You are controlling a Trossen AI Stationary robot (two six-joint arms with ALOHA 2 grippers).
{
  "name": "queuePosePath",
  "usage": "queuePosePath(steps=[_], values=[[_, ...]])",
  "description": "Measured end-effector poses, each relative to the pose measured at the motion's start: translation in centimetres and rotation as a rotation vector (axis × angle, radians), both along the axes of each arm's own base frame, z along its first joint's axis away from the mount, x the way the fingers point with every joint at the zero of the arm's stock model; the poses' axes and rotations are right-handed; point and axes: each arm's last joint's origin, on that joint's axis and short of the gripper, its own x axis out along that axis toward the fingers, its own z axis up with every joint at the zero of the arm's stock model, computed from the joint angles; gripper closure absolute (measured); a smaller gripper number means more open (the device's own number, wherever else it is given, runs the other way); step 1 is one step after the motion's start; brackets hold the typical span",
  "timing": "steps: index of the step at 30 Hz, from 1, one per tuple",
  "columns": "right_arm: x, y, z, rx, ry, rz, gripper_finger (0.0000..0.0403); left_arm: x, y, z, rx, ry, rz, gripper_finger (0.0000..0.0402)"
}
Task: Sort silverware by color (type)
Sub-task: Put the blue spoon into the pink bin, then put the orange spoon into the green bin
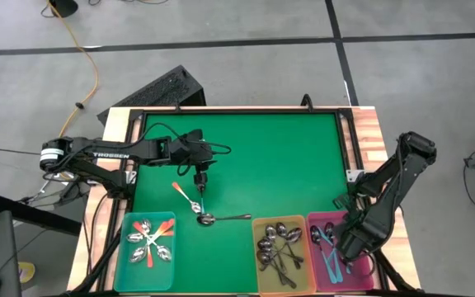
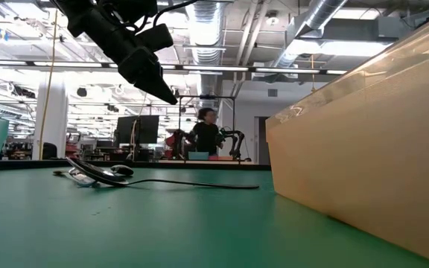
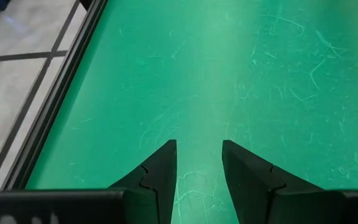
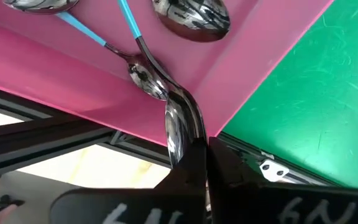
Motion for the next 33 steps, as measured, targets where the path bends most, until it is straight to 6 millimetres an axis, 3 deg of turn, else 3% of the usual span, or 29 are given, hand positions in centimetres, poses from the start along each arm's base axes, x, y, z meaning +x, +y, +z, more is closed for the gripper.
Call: queuePosePath(steps=[4, 13, 23, 33], values=[[0.0, 0.0, 0.0, -0.005, -0.005, -0.031, 0.0390, 0.0, 0.0, 0.0, 0.000, 0.000, 0.000, 0.0287], [0.0, -0.1, 0.0, -0.030, -0.027, -0.137, 0.0336, 0.0, 0.0, 0.0, 0.006, 0.002, -0.006, 0.0287], [0.1, -0.1, 0.2, -0.012, -0.053, -0.160, 0.0330, 0.0, 0.0, 0.0, 0.004, 0.002, -0.007, 0.0287], [-0.4, -2.0, 3.0, 0.071, -0.456, -0.345, 0.0330, 0.1, 0.0, 0.1, 0.006, -0.008, -0.007, 0.0287]])
